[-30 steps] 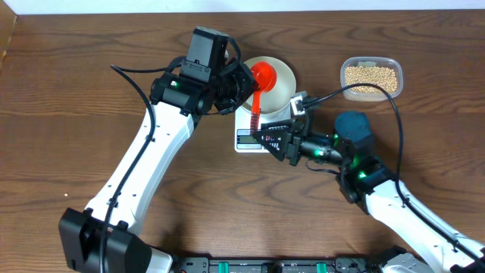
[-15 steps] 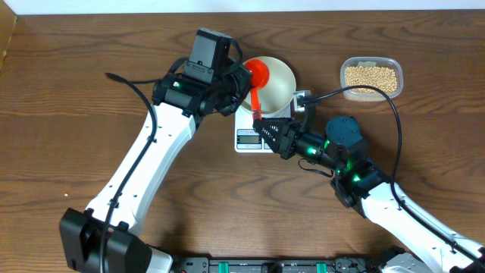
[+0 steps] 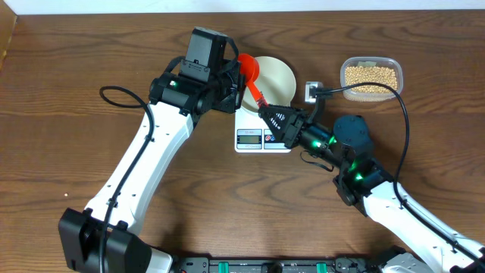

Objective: Scoop item into bowl and weigh 50g on scale
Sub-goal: 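Move right gripper to the scoop handle held by left gripper, then close right gripper on the scoop handle and release left gripper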

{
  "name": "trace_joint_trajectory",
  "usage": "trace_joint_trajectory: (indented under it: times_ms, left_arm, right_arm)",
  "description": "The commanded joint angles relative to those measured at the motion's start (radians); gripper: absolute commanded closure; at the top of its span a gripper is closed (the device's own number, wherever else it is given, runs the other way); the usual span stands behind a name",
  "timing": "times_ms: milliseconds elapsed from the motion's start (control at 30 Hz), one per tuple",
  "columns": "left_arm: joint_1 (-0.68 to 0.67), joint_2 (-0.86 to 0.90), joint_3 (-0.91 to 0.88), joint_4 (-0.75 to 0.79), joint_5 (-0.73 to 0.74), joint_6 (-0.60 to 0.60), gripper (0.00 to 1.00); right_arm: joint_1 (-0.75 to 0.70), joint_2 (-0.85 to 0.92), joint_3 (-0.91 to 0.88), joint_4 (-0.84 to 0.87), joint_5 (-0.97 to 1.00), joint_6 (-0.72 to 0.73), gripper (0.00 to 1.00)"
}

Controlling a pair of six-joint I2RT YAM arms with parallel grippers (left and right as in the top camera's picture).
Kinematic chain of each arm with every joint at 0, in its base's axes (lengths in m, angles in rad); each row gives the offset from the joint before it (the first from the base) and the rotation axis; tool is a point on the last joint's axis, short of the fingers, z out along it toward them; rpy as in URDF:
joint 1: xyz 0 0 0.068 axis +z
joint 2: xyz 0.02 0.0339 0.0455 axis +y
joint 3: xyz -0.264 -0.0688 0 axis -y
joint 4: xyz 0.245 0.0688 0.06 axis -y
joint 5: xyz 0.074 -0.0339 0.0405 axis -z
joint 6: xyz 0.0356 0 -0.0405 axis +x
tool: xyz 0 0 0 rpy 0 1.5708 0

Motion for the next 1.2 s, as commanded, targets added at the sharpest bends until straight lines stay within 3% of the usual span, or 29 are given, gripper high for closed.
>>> trace_joint_trajectory:
  times_ms: [0, 700, 1167]
  left_arm:
    - [0.0, 0.003, 0.007, -0.027, 0.005, -0.024, 0.92]
    - [-0.007, 0.004, 0.007, -0.052, 0.095, -0.088, 0.92]
    - [-0.007, 0.004, 0.007, -0.056, 0.095, -0.088, 0.93]
  right_arm:
    - [-0.009, 0.001, 0.016, 0.018, 0.033, 0.014, 0.61]
    - [0.047, 0.001, 0.016, 0.019, 0.161, 0.026, 0.62]
    - [0.108, 0.001, 0.016, 0.019, 0.286, 0.026, 0.78]
